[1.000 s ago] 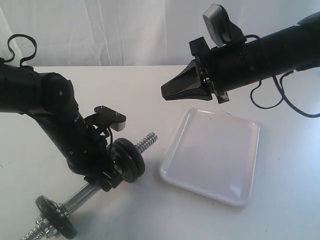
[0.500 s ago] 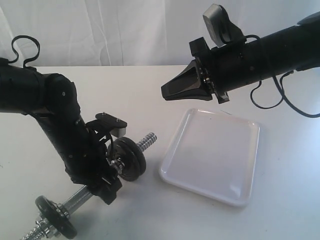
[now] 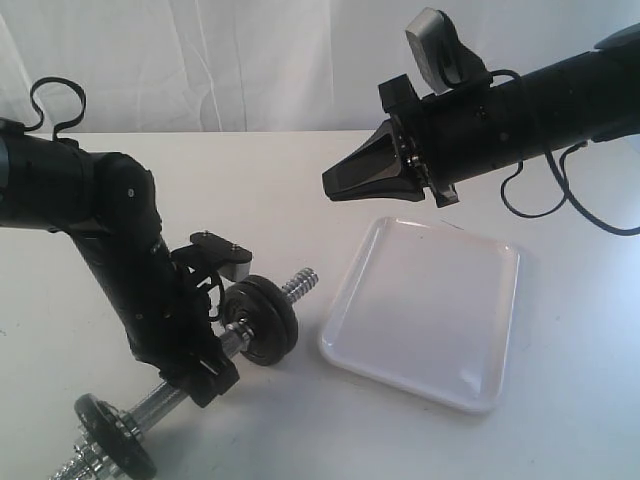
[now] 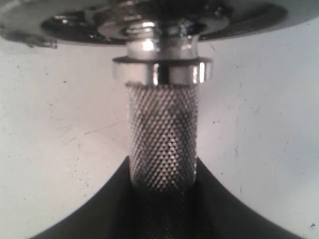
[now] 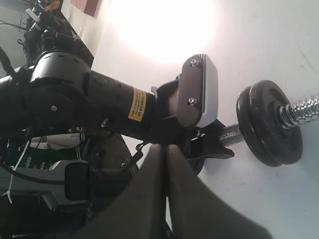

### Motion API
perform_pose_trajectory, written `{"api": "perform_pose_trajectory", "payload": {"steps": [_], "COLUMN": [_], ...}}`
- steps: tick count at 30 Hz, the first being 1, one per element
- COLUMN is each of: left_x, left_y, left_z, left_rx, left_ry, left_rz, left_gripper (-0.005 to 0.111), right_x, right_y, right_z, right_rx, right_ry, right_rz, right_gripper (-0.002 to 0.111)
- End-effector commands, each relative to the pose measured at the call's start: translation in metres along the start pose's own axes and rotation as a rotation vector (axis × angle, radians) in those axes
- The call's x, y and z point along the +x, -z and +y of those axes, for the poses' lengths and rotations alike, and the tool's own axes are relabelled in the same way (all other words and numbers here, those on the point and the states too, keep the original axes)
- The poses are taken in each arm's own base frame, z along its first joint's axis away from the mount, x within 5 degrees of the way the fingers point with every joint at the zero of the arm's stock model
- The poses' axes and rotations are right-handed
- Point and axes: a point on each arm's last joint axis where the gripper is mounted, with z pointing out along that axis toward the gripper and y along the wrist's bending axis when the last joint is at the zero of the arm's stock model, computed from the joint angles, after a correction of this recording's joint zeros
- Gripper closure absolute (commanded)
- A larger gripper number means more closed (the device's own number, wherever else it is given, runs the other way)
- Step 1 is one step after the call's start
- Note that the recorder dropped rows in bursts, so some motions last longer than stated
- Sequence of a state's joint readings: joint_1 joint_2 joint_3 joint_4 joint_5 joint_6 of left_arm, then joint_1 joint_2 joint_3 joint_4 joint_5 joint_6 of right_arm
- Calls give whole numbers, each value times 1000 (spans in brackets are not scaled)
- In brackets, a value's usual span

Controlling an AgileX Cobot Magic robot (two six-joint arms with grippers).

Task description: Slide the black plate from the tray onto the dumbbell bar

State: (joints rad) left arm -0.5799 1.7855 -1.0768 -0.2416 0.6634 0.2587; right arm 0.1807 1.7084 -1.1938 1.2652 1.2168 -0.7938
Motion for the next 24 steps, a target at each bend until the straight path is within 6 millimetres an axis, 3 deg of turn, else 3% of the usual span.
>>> {"api": "perform_pose_trajectory", "payload": {"steps": [1, 24], "left_x": [1, -7], "left_y": [1, 8], "left_z": [-3, -3], "left_rx": [21, 3], "left_ry": [8, 27], "left_rz": [14, -97], "left_gripper": [107, 107], "right_x": [0, 0], "right_y": [1, 1], "right_z": [4, 4], "right_rx": [-1, 0], "right_ry": [27, 29], "right_rz": [2, 3], "right_gripper": [108, 108]}}
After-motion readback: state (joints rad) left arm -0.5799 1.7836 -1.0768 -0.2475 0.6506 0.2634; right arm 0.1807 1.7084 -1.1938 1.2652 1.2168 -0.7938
